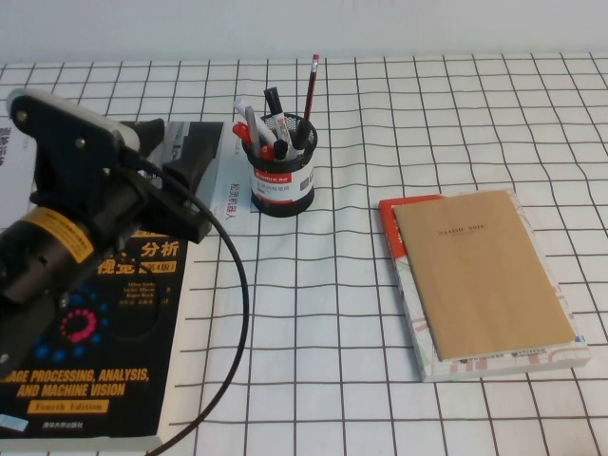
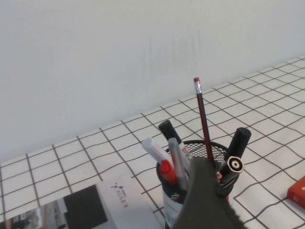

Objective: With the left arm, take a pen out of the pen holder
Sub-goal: 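Take a marker out of the pen holder and lay it on the table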

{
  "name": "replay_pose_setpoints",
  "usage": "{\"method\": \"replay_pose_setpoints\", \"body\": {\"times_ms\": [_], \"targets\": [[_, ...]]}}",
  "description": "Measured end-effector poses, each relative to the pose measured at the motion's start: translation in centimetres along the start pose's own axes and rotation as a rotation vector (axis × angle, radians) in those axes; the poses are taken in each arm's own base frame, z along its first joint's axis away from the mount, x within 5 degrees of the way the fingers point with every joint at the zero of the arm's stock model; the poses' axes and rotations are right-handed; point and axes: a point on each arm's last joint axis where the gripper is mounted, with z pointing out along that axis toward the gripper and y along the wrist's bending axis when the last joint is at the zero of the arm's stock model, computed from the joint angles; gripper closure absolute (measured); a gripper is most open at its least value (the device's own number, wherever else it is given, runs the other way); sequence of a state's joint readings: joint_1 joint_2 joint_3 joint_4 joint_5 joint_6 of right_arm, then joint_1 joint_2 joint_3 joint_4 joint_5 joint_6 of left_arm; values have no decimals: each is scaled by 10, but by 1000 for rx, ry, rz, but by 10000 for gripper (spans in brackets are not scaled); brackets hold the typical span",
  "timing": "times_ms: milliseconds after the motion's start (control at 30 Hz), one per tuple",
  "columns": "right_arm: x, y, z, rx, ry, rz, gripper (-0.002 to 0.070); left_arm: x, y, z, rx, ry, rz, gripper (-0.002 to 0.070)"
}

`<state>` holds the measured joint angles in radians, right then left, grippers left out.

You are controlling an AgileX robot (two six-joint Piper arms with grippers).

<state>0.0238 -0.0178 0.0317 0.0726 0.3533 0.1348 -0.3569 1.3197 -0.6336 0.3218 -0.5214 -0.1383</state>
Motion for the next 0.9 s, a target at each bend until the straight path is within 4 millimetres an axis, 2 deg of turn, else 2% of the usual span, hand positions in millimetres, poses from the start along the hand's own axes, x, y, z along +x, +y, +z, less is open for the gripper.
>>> {"method": "replay_pose_setpoints", "body": {"times_ms": [167,400,600,900], "targets": [[0,0,0,0,0,0,692,17,-4,18,45,-28,-16,265],[0,0,0,0,0,0,692,38,-8,38,86,-91,-93,261],[0,0,0,0,0,0,693,55,-10,53,112,-68,-108,260],[0,0,0,0,0,0,692,60,-11,82,167,-76,-63,261]]}}
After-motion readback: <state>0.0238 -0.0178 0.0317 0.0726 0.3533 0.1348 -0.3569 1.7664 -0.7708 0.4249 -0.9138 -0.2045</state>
